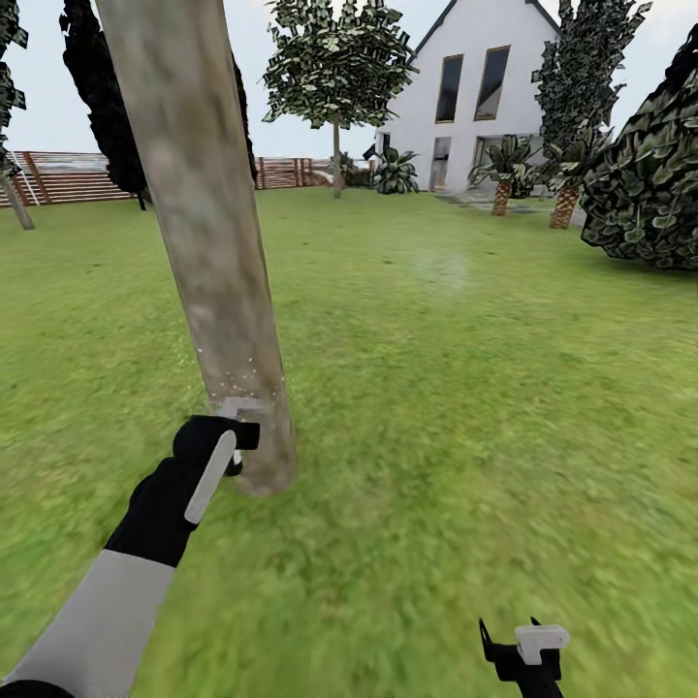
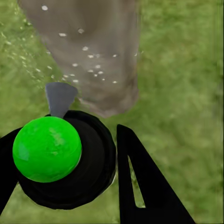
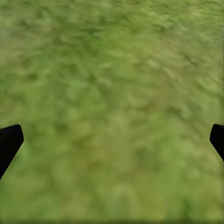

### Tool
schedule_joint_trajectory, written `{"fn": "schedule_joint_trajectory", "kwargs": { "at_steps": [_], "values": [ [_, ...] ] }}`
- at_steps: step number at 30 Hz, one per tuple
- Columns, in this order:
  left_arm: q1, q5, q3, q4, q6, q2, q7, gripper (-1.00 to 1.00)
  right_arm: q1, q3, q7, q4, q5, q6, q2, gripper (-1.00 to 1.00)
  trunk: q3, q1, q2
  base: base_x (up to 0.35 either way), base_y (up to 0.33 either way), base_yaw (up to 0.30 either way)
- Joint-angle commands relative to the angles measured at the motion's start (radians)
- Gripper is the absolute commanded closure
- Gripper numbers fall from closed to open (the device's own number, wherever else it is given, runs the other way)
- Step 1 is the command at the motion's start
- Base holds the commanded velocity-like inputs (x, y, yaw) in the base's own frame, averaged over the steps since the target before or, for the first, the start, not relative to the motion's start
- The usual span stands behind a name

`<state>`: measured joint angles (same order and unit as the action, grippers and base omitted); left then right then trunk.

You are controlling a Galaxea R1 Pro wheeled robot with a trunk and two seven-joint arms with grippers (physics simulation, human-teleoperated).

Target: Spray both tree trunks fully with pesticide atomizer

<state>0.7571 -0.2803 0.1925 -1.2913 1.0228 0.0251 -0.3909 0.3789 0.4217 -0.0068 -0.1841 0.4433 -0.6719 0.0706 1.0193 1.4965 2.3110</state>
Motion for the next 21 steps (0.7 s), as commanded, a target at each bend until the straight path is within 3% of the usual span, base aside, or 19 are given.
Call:
{"fn": "schedule_joint_trajectory", "kwargs": {
  "at_steps": [1,3,6,8,10,11,13,17,19,21],
  "values": [
    [0.003,0.012,0.000,0.000,0.002,-0.017,0.000,1.00,0.000,0.000,0.000,0.000,0.000,0.000,0.000,-1.00,0.000,0.000,0.000,0.000,0.000,0.000],
    [0.016,0.014,-0.001,0.000,0.002,-0.029,0.000,1.00,0.000,0.000,0.000,0.000,0.000,0.000,0.000,-1.00,0.000,0.000,0.000,0.000,0.000,0.000],
    [0.011,0.015,-0.005,-0.025,0.002,-0.015,-0.002,1.00,0.000,0.000,0.000,0.000,0.000,0.000,0.000,-1.00,0.000,0.000,0.000,-0.027,0.000,0.000],
    [0.006,0.013,-0.009,-0.045,0.003,0.045,0.000,1.00,0.000,0.000,0.000,0.000,0.000,0.000,0.000,-1.00,0.000,0.000,0.000,-0.275,0.000,0.000],
    [0.005,0.010,-0.010,-0.048,0.003,0.074,0.000,1.00,0.000,0.000,0.000,0.000,0.000,0.000,0.000,-1.00,0.000,0.000,0.000,-0.264,0.000,0.000],
    [0.005,0.010,-0.010,-0.049,0.003,0.078,0.000,1.00,0.000,0.000,0.000,0.000,0.000,0.000,0.000,-1.00,0.000,0.000,0.000,-0.111,0.000,0.000],
    [0.004,0.012,-0.007,-0.051,0.003,0.070,0.000,1.00,0.000,0.000,0.000,0.000,0.000,0.000,0.000,-1.00,0.000,0.000,0.000,-0.027,0.000,0.000],
    [0.015,0.015,-0.004,-0.062,0.002,0.006,0.000,1.00,0.000,0.000,0.001,0.000,0.000,0.000,0.000,-1.00,0.000,0.000,0.000,-0.003,0.000,0.000],
    [0.018,0.015,-0.008,-0.064,0.002,0.004,0.000,1.00,0.000,0.000,0.001,0.000,0.000,0.000,0.000,-1.00,0.000,0.000,0.000,0.000,0.000,0.000],
    [0.019,0.014,-0.064,-0.075,0.002,0.022,-0.001,1.00,0.000,-0.001,0.001,0.000,0.000,0.000,0.000,-1.00,0.000,0.000,0.000,0.000,0.000,0.000]
  ]
}}
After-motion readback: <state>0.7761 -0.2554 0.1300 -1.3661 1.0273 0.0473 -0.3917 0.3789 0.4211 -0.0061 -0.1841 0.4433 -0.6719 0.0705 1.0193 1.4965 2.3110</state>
